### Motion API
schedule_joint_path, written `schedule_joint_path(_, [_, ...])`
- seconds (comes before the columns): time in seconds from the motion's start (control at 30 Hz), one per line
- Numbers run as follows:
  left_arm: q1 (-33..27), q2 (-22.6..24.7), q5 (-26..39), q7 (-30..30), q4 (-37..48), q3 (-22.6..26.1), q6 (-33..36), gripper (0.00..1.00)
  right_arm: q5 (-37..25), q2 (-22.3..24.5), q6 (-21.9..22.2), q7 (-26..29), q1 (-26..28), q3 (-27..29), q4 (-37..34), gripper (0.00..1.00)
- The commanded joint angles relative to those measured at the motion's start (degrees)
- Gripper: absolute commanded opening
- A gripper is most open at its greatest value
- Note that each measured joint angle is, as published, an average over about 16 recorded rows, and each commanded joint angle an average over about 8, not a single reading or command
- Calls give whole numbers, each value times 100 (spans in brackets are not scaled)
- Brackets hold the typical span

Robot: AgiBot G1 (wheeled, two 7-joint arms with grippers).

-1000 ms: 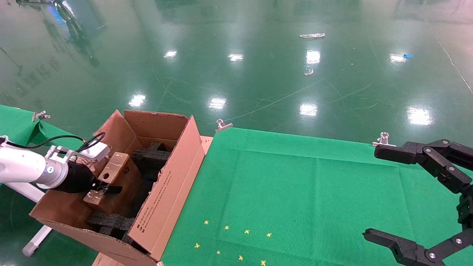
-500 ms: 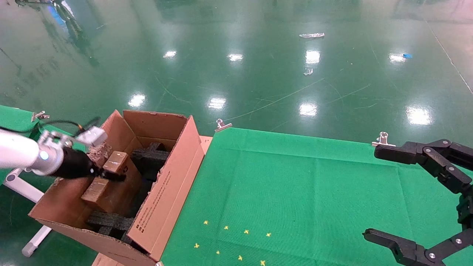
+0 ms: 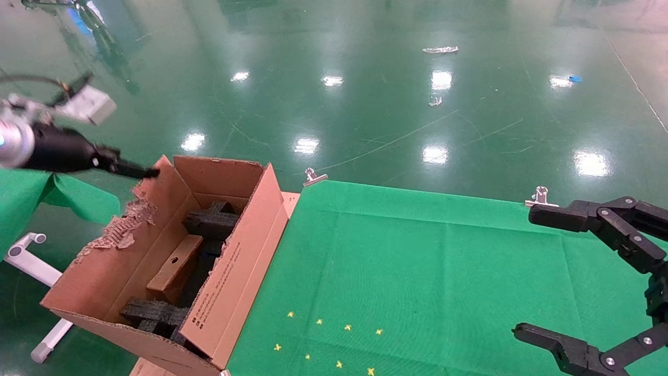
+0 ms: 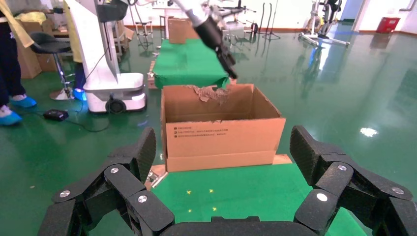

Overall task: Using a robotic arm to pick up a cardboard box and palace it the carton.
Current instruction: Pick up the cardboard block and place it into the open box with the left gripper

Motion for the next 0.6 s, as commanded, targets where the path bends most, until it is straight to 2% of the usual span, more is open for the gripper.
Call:
schedule_joint_path(0.03, [-247, -87, -21, 166, -121, -33, 44, 100, 0, 0, 1, 0, 0, -1, 0, 100])
schedule_joint_path(0.2, [-393, -209, -100, 309, -267, -118, 68, 100, 3, 0, 2, -1, -1, -3, -1, 100])
schedule_joint_path(0.33, [-244, -210, -161, 303, -401, -263, 121, 100, 4, 0, 2, -2, 0, -4, -2, 100])
schedule_joint_path(0.6, [403, -252, -471, 434, -1147, -1058, 396, 100, 6, 0, 1, -4, 2, -7, -6, 100])
